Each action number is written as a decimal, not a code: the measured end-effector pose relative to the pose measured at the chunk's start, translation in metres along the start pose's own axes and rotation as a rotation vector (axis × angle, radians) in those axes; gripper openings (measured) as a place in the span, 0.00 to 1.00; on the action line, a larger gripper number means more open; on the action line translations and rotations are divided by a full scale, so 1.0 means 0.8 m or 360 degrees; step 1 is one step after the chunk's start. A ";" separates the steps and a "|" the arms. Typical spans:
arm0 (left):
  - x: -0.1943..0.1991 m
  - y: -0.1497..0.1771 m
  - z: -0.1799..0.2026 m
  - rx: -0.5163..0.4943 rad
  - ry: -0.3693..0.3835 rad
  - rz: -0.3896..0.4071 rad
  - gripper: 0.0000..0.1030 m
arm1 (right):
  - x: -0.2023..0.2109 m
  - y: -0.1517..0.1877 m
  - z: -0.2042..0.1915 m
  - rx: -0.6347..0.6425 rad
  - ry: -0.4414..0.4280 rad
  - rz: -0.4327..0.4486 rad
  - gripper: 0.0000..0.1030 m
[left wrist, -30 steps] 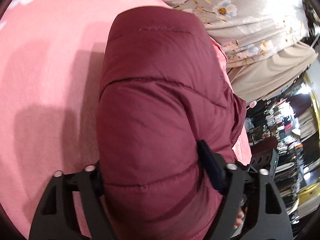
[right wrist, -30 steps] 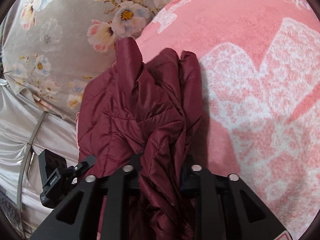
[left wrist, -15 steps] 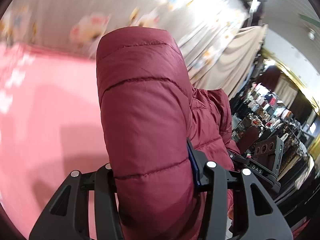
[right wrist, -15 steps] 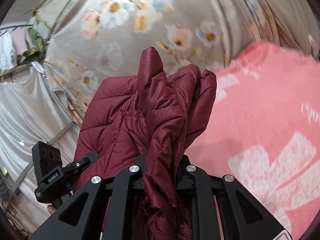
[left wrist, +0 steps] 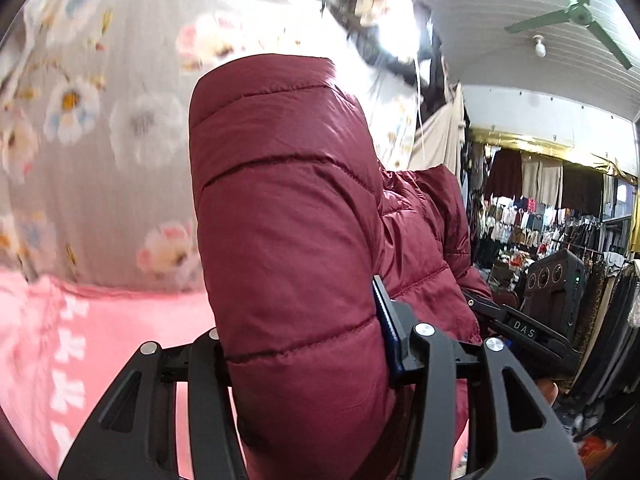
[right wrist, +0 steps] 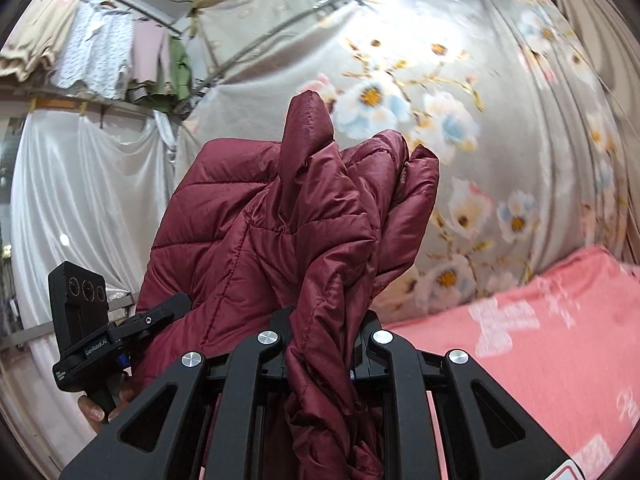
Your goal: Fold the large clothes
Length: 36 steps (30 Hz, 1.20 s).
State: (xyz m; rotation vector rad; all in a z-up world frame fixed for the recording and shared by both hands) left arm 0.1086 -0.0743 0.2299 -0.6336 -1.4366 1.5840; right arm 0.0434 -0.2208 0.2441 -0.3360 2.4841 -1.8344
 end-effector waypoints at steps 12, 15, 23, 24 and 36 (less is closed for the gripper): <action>0.007 0.000 -0.128 0.0026 -0.0183 0.0006 0.50 | -0.152 0.044 -0.005 -0.0051 -0.0067 -0.0150 0.15; -0.025 0.031 -0.180 0.0097 -0.0231 -0.0094 0.50 | -0.201 0.080 0.016 -0.0116 -0.0038 -0.0248 0.15; -0.101 0.129 -0.291 0.0284 -0.0303 -0.0339 0.49 | -0.310 0.193 0.076 -0.0241 0.0067 -0.0506 0.15; -0.108 0.142 -0.303 0.0305 -0.0307 -0.0360 0.49 | -0.321 0.208 0.082 -0.0253 0.0077 -0.0534 0.15; -0.178 0.272 -0.403 0.0522 -0.0365 -0.0599 0.49 | -0.409 0.354 0.146 -0.0335 0.0192 -0.0832 0.15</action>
Point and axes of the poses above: each gripper's, at about its wrist camera, not at the fingertips, and x roughly against the way its jaws point, z to its right, y to its underside, the point moved 10 cm from there along -x, roughly the way its jaws point, and after that the axes turned 7 degrees about -z, right-handed, at the moved point
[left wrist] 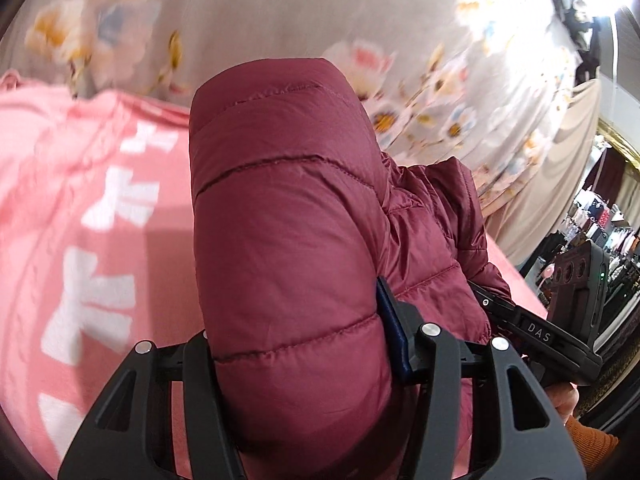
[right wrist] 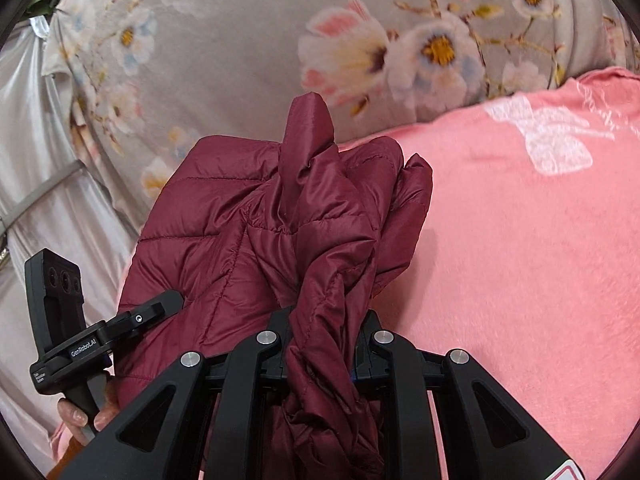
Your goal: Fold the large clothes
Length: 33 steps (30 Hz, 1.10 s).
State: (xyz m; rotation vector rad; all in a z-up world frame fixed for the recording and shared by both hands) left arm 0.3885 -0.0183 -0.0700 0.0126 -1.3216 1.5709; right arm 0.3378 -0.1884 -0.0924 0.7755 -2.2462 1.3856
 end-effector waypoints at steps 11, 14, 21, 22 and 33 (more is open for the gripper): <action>-0.039 0.037 -0.041 0.0101 -0.0015 -0.0079 0.54 | -0.032 0.026 0.031 -0.0086 0.0036 -0.0114 0.25; -0.034 0.040 -0.050 0.0152 -0.0111 -0.0080 0.67 | -0.016 0.031 0.035 -0.0066 0.0080 -0.0131 0.34; 0.058 0.035 -0.073 0.0180 -0.0733 0.0039 0.84 | 0.073 0.012 0.020 0.0100 0.0311 0.0030 0.27; 0.074 0.029 -0.069 0.0175 -0.0832 0.0050 0.83 | 0.077 0.004 0.009 0.0145 0.0333 0.0049 0.16; 0.032 0.002 -0.016 0.0118 -0.1150 -0.0009 0.83 | -0.007 0.001 0.010 0.0241 0.0524 -0.0025 0.01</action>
Point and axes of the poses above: each gripper's, at about its wrist camera, not at the fingertips, and x roughly against the way its jaws point, z to its right, y to its underside, the point moved 10 cm from there along -x, roughly the way its jaws point, and after that the axes turned 7 degrees about -z, right-handed, at the moved point
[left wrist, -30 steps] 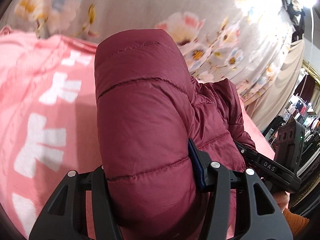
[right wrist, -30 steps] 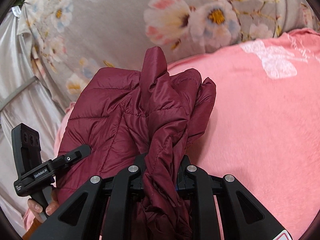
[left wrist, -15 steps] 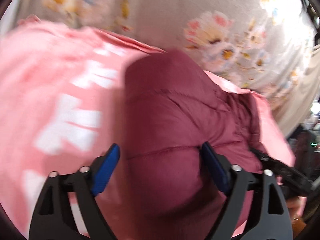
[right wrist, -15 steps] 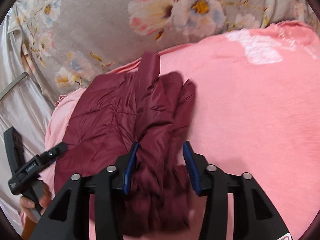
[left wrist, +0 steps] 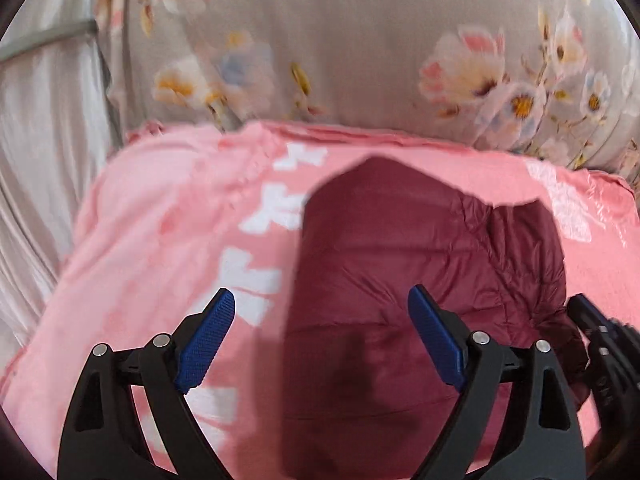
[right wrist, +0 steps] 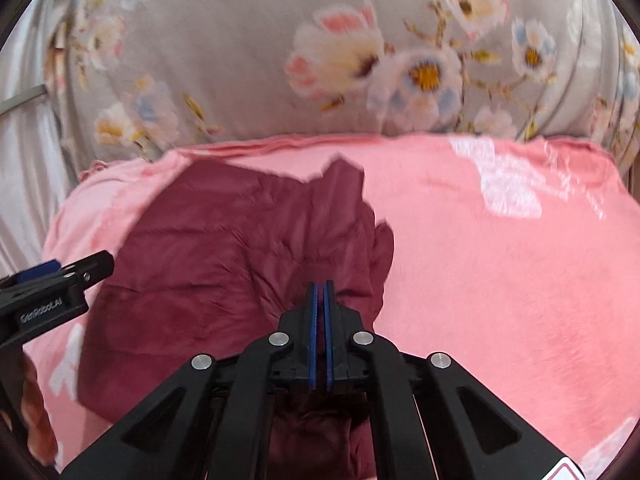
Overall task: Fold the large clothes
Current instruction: 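Lower the folded bundle onto the blanket and open both tools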
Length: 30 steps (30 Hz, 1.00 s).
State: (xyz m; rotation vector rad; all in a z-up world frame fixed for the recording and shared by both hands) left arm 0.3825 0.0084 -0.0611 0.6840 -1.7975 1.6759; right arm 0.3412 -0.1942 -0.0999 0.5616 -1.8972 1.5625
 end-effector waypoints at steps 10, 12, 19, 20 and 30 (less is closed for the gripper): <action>-0.062 0.038 0.007 0.0033 0.0016 -0.0078 0.85 | -0.047 0.029 0.011 -0.0042 -0.0019 -0.0164 0.01; -0.065 0.041 0.009 0.0032 0.0022 -0.0074 0.85 | -0.052 0.032 0.010 -0.0032 -0.0004 -0.0194 0.01; -0.072 0.048 0.013 0.0012 -0.0021 -0.0046 0.85 | -0.049 0.034 0.005 0.0062 0.0092 -0.0233 0.01; -0.072 0.048 0.014 0.0002 -0.0034 -0.0039 0.85 | -0.039 0.033 0.006 0.0063 0.0091 -0.0231 0.01; -0.012 0.075 0.009 -0.0051 0.0067 -0.0063 0.84 | 0.027 0.084 0.007 0.0033 -0.0067 -0.0304 0.03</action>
Point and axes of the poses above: each gripper's, at about its wrist camera, not at the fingertips, and x roughly against the way its jaws point, z to its right, y to its underside, the point moved 10 cm from there along -x, roughly the way its jaws point, and after that the axes turned 7 degrees about -z, right-handed, at the moved point
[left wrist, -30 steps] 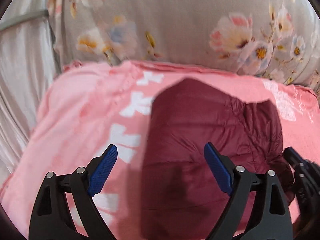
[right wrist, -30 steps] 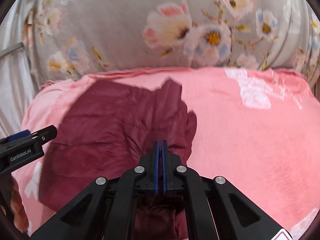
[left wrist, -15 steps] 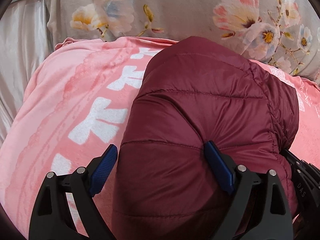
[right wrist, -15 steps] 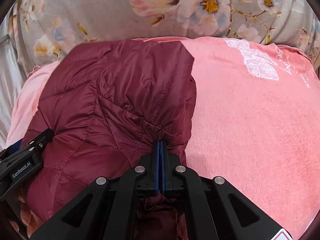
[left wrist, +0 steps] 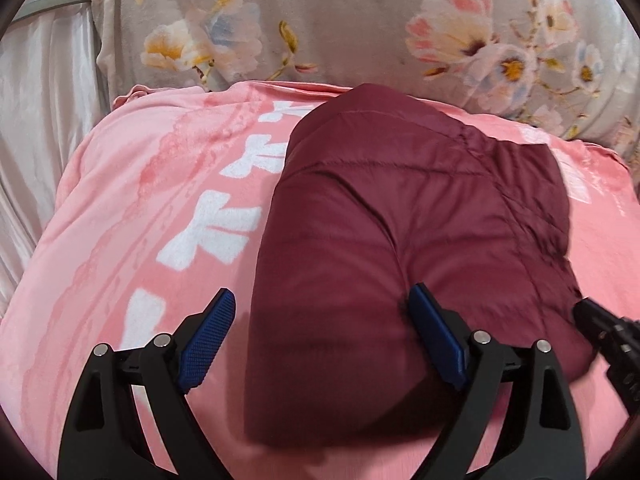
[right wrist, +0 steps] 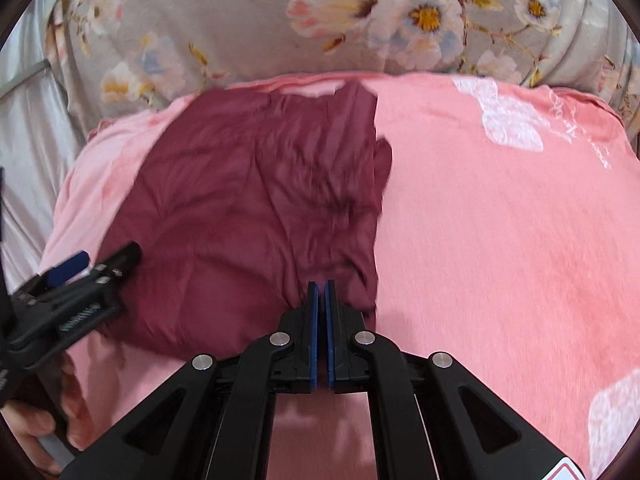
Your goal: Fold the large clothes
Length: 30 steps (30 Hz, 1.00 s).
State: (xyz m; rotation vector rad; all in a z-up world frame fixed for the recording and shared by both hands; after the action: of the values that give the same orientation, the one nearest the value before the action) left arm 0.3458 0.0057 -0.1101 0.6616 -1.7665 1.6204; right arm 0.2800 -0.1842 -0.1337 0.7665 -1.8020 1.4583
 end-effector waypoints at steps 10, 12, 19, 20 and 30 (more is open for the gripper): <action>0.019 0.033 0.002 0.0048 0.0033 -0.0031 0.84 | 0.029 0.026 -0.007 0.0015 0.0070 0.0091 0.03; 0.030 0.042 0.001 0.0065 0.0032 -0.0012 0.87 | 0.036 0.037 -0.010 0.0021 0.0085 0.0115 0.07; 0.043 0.083 0.010 0.0087 0.0039 -0.0019 0.90 | 0.047 0.078 -0.020 0.0068 0.0178 0.0158 0.20; 0.043 0.090 0.012 0.0083 0.0031 -0.0024 0.90 | 0.051 0.078 -0.018 0.0067 0.0190 0.0179 0.23; 0.059 0.106 0.017 0.0062 -0.0077 0.0039 0.90 | 0.072 0.084 -0.026 0.0106 0.0306 0.0293 0.36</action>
State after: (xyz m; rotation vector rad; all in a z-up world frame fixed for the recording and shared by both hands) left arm 0.2501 0.0047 -0.1321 0.7057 -1.7880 1.6718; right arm 0.1953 -0.1523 -0.1232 0.4835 -1.7201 1.6578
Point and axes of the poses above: each gripper's, at about its wrist camera, not at the fingertips, and x roughly against the way its jaws point, z to its right, y to its underside, the point moved 10 cm from there along -x, roughly the way its jaws point, and after that the axes turned 7 degrees about -z, right-handed, at the moved point
